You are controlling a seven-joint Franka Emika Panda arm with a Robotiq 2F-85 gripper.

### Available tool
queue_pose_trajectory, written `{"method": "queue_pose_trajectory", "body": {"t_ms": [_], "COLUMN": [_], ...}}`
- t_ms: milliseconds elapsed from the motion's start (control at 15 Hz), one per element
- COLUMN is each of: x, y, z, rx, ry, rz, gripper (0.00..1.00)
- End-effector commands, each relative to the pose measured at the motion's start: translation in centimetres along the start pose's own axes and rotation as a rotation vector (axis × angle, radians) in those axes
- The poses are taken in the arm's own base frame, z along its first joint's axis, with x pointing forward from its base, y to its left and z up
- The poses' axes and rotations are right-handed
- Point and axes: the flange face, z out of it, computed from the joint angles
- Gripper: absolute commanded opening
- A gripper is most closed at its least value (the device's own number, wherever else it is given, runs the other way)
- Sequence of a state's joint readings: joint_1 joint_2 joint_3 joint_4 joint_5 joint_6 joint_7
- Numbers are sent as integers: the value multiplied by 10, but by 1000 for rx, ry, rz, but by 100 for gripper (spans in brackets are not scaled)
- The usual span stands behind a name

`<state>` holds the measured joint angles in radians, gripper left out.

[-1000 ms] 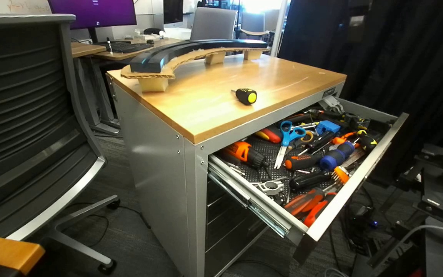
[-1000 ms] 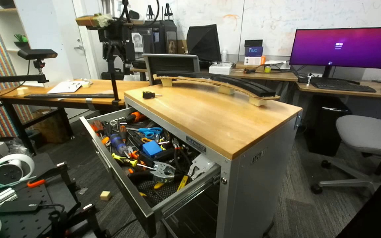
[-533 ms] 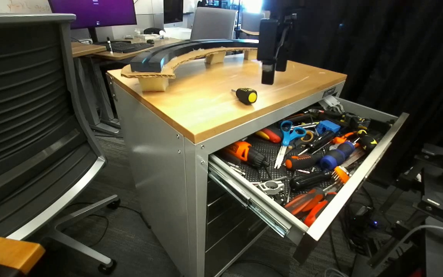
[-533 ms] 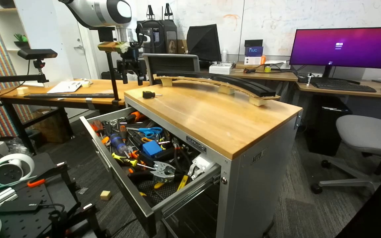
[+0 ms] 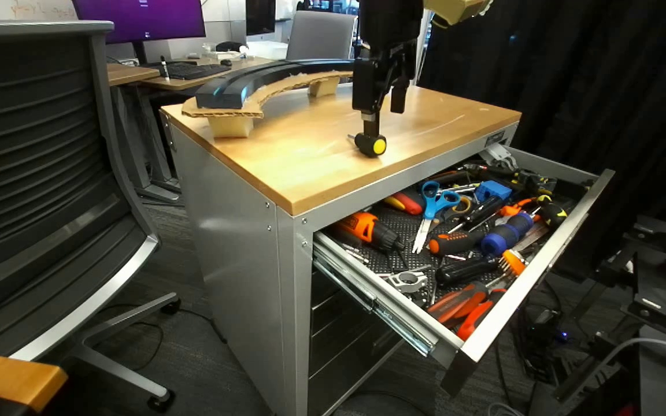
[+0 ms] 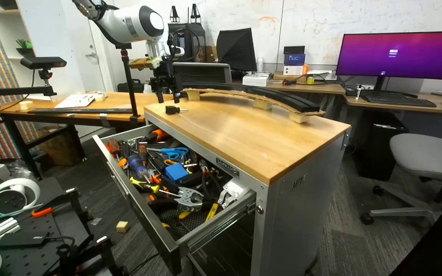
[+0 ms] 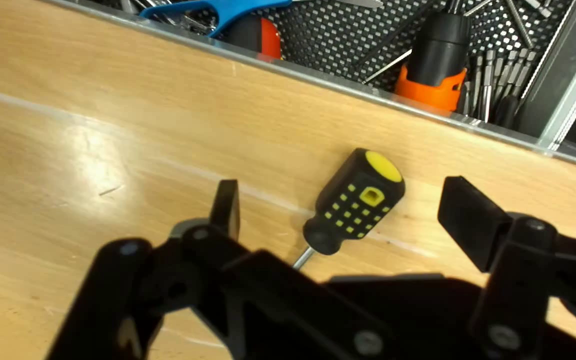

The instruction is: Put the screwdriver in the open drawer then close the drawer

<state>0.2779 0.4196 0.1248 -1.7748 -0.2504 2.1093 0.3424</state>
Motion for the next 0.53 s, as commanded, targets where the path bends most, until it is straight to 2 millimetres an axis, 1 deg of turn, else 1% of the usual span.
{"method": "queue_pose_trajectory", "body": {"t_ms": [0, 67, 133, 200, 467], "x": [11, 12, 12, 12, 12], "y": [0, 0, -2, -6, -17], "z": [9, 15, 20, 24, 32], "rx": [-35, -29, -37, -34, -19], "ry": [17, 5, 1, -9, -24], "rz": [27, 22, 16, 7, -21], "gripper": [73, 70, 69, 63, 29]}}
